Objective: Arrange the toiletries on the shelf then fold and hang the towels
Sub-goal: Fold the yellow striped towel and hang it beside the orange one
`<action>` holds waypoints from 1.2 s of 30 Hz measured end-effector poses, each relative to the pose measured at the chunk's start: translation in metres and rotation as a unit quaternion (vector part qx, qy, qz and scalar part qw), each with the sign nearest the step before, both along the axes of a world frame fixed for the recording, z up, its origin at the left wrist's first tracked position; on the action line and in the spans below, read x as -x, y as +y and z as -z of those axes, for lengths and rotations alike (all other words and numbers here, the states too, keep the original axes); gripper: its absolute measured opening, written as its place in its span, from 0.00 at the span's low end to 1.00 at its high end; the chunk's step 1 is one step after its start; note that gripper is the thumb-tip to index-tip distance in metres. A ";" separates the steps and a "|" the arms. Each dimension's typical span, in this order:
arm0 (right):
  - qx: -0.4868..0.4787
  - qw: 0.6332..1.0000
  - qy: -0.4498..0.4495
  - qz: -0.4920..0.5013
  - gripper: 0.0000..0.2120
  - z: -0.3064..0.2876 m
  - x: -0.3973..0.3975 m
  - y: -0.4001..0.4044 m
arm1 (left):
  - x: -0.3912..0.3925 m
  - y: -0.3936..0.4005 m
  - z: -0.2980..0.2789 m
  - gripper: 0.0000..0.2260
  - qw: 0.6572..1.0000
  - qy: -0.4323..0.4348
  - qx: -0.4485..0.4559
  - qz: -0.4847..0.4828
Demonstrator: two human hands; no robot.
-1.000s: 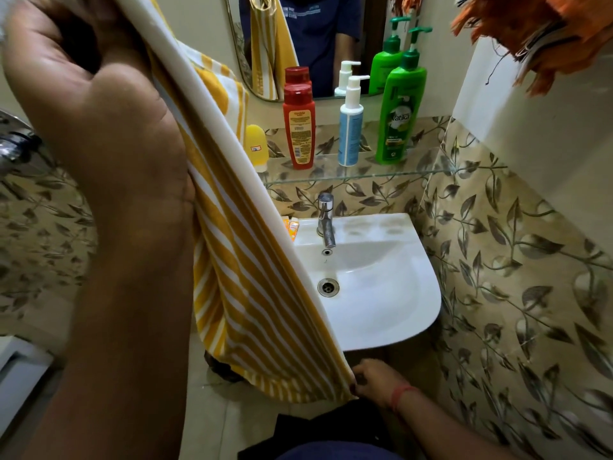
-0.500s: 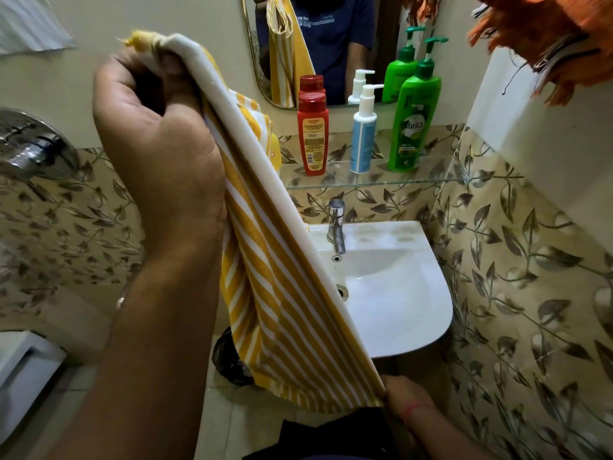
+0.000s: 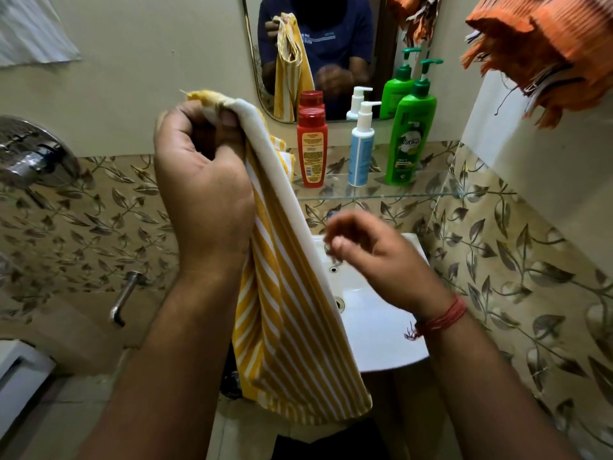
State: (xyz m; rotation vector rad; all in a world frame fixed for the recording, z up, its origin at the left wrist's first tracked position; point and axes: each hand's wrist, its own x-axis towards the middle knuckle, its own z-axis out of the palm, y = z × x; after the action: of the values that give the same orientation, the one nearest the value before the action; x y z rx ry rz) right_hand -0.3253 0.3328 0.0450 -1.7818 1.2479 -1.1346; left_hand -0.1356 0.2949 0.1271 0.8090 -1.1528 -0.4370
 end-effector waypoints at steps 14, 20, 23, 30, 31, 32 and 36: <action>0.211 0.965 0.129 0.084 0.10 -0.092 -0.030 -0.008 | 0.004 0.008 0.011 0.04 0.959 -0.221 -0.107 0.143; 0.153 0.984 -0.011 0.089 0.11 -0.083 -0.031 -0.006 | 0.005 0.004 0.016 0.07 0.957 -0.205 -0.123 0.164; 0.156 0.981 -0.032 0.111 0.09 -0.076 -0.028 -0.007 | 0.007 0.003 0.017 0.08 0.958 -0.198 -0.130 0.164; 0.234 0.960 0.029 0.149 0.10 -0.072 -0.021 -0.003 | 0.010 0.000 0.016 0.11 0.954 -0.191 -0.139 0.182; 0.234 0.961 0.033 0.143 0.09 -0.072 -0.019 -0.003 | 0.010 0.000 0.015 0.11 0.955 -0.191 -0.137 0.181; 0.231 0.963 0.038 0.136 0.08 -0.072 -0.017 -0.003 | 0.010 -0.001 0.015 0.11 0.955 -0.193 -0.134 0.179; 0.211 0.970 0.051 0.107 0.06 -0.076 -0.009 -0.001 | 0.011 -0.001 0.015 0.08 0.951 -0.226 -0.119 0.175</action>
State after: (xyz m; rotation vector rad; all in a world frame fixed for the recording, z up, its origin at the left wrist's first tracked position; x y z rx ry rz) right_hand -0.3166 0.3317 0.1213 -2.0702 1.3588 -1.5398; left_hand -0.1462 0.2938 0.1123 0.9449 -1.7069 -0.7183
